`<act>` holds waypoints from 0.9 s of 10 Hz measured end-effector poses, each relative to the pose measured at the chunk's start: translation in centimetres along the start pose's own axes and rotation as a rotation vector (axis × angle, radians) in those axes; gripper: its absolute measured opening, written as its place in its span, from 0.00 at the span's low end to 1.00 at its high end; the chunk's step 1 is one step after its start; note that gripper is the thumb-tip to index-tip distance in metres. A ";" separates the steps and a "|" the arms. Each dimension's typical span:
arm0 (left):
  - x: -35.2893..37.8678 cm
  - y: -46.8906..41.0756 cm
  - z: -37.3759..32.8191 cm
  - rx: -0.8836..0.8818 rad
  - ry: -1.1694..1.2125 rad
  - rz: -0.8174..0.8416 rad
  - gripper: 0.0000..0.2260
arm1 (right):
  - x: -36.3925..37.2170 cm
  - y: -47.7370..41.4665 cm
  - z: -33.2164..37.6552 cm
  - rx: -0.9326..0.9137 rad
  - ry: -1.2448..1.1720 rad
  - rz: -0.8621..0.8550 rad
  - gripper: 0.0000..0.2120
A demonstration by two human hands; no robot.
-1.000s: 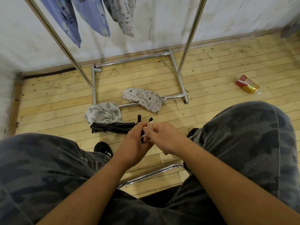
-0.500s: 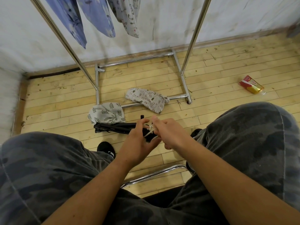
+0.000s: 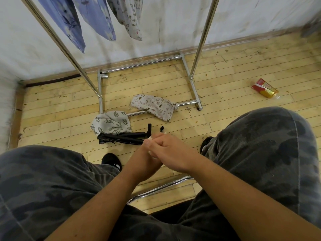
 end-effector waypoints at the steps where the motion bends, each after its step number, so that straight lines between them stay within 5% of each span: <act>1: 0.3 -0.2 -1.0 0.066 0.003 -0.078 0.11 | -0.2 0.3 0.4 -0.032 -0.007 0.015 0.28; 3: 0.2 0.1 -1.2 0.112 0.016 0.011 0.12 | 0.0 0.3 0.0 -0.045 0.115 0.042 0.27; 5: -0.2 0.2 -1.4 0.139 0.151 -0.085 0.08 | -0.4 0.8 0.6 -0.023 0.032 0.026 0.27; 6: -0.7 0.2 -2.1 0.184 0.159 -0.126 0.09 | -0.8 0.5 0.4 0.130 -0.078 -0.039 0.26; 9: -0.9 0.5 -1.7 0.050 0.209 -0.238 0.27 | -1.3 -0.1 -0.6 0.220 0.065 -0.167 0.22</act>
Point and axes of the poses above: each hand's wrist, its own y-axis away from the middle knuckle, its own x-axis out of the palm, z = x × y, the point moved 2 cm from there along -y, towards the middle knuckle, and after that the axes turned 7 degrees about y, right-handed, at the moved point
